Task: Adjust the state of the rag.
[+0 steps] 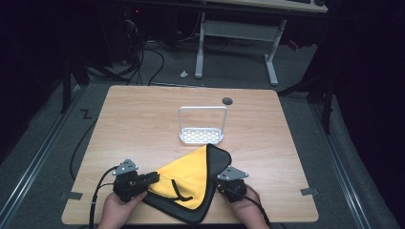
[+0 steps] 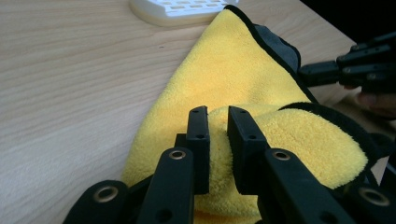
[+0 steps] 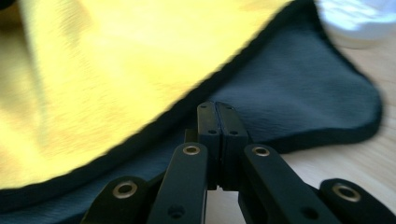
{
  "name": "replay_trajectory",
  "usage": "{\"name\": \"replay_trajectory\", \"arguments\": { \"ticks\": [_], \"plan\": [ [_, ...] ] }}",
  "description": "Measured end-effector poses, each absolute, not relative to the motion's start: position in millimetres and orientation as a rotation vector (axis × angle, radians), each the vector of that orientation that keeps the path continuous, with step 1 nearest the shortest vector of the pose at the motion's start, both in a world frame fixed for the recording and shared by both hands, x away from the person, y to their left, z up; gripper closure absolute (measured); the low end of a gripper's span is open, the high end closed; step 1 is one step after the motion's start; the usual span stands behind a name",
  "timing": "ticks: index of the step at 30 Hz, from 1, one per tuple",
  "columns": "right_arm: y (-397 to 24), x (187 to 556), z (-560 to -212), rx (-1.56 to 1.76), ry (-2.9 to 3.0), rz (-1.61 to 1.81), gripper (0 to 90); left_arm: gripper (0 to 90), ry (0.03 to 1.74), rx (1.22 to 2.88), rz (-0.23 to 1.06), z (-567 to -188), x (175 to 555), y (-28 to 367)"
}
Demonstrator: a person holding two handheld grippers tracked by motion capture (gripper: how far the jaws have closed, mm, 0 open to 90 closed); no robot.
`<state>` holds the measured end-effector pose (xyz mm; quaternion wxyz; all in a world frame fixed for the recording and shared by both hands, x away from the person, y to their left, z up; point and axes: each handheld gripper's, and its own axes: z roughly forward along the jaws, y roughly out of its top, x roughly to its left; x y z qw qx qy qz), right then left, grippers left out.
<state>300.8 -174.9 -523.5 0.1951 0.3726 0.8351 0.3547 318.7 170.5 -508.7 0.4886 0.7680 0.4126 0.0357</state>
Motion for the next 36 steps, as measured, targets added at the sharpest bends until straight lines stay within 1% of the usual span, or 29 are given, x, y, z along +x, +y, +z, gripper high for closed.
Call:
{"name": "replay_trajectory", "arguments": {
  "ticks": [4, 7, 12, 21, 23, 26, 28, 31, 36],
  "plan": [
    [-160.5, 295.1, -527.9, 0.983, 2.370, 0.935, 90.0, 79.5, 0.998, 1.864, 0.097, -510.7, 318.2, 173.1],
    [-165.7, 293.6, -527.4, 0.996, 2.366, 0.927, 90.0, 79.9, 1.013, 1.858, 0.104, -511.9, 319.7, 179.2],
    [-187.3, 294.3, -527.5, 1.054, 2.332, 0.929, 90.0, 80.1, 1.039, 1.861, 0.098, -517.9, 320.7, 189.0],
    [-222.6, 303.6, -525.7, 1.160, 2.236, 0.856, 90.0, 78.5, 1.043, 1.873, 0.075, -524.0, 320.7, 184.9],
    [-237.7, 306.9, -526.9, 1.195, 2.188, 0.785, 90.0, 78.3, 1.050, 1.872, 0.077, -525.5, 320.7, 185.7],
    [-264.9, 311.1, -526.6, 1.311, 2.117, 0.785, 90.0, 76.6, 1.067, 1.856, 0.058, -527.2, 321.7, 187.8],
    [-274.2, 310.1, -524.9, 1.357, 2.095, 0.828, 90.0, 76.7, 1.066, 1.855, 0.058, -527.4, 322.0, 186.9],
    [-265.1, 305.2, -517.1, 1.329, 2.094, 0.913, 90.0, 76.7, 1.061, 1.861, 0.055, -527.7, 321.9, 184.8],
    [-215.5, 293.6, -516.0, 1.180, 2.265, 1.042, 90.0, 76.7, 1.059, 1.858, 0.044, -528.1, 321.2, 183.6]
  ]
}}
